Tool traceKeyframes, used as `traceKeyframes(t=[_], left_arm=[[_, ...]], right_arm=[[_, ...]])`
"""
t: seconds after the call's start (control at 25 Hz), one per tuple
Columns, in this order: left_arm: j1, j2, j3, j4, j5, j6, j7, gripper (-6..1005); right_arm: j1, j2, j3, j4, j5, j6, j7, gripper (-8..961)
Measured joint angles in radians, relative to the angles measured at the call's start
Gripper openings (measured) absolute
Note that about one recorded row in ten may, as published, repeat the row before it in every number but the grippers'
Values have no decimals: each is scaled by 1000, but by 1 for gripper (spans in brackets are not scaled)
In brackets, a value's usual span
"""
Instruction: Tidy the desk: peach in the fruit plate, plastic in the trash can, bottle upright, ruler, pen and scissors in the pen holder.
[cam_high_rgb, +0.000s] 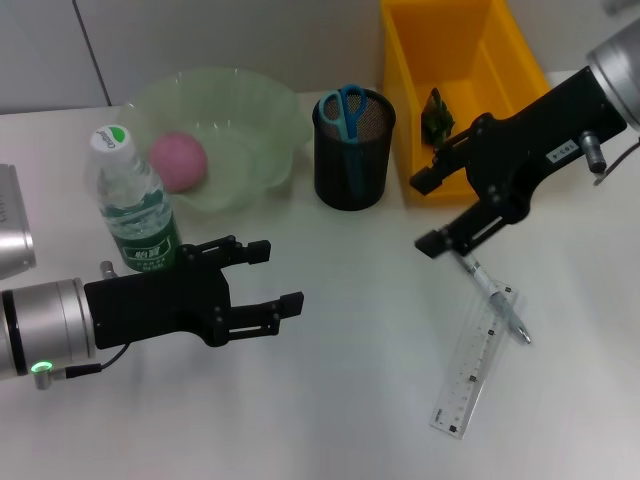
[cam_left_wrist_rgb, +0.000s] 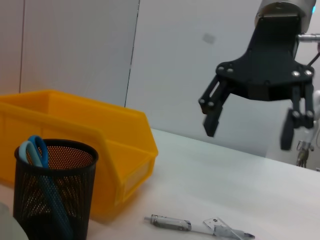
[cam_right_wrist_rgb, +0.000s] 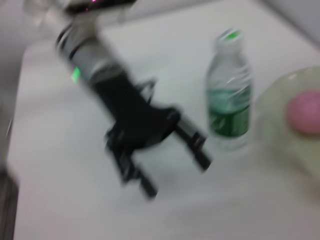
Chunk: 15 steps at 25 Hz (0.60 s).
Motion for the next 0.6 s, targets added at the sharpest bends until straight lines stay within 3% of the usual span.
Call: traceKeyframes(t=[0.24, 0.6], left_arm=[[6, -3, 9, 13, 8, -7, -5, 814], [13, -3, 13, 13, 14, -28, 23, 815]], right_arm=[[99, 1, -66, 6, -164, -66, -182, 818], [116, 28, -224, -31, -265, -85, -360, 818]])
